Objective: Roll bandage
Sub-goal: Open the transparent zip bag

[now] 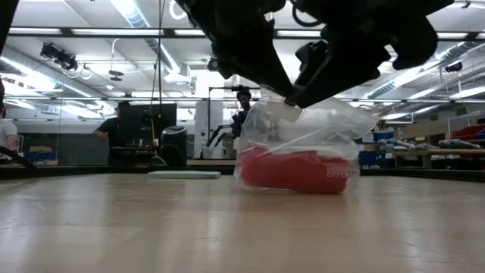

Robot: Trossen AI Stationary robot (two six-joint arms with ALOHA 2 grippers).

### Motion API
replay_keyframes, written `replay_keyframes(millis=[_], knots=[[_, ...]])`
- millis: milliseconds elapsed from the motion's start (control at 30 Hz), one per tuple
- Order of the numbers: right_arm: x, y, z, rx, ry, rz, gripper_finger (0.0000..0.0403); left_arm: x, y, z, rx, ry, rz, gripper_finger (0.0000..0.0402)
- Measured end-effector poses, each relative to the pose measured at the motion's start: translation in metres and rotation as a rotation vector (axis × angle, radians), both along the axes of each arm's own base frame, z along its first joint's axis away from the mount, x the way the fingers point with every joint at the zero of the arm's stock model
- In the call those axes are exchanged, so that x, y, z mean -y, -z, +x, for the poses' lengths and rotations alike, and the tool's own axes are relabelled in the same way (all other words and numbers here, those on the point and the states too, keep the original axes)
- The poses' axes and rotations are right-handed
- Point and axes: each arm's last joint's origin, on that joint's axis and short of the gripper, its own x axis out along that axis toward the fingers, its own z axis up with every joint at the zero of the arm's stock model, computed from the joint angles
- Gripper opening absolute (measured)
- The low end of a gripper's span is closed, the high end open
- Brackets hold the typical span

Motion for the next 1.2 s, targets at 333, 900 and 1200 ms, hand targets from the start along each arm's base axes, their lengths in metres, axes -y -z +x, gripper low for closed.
replay_keyframes(millis=[333, 900, 1200], knots=[[-0.004, 0.001, -0.005, -0.043, -0.083, -0.146, 0.0163, 0.001, -0.027, 0.008, 0.061, 0.075, 0.065, 0.0021], [-0.008, -0.019, -0.006, -0.092, -0.077, -0.151, 0.0153, 0.006, -0.027, -0.004, -0.130, 0.158, 0.088, 0.0021], [0.007, -0.027, -0.003, -0.201, 0.060, 0.119, 0.0151, -0.001, -0.030, -0.003, -0.126, 0.077, 0.169, 0.0021]])
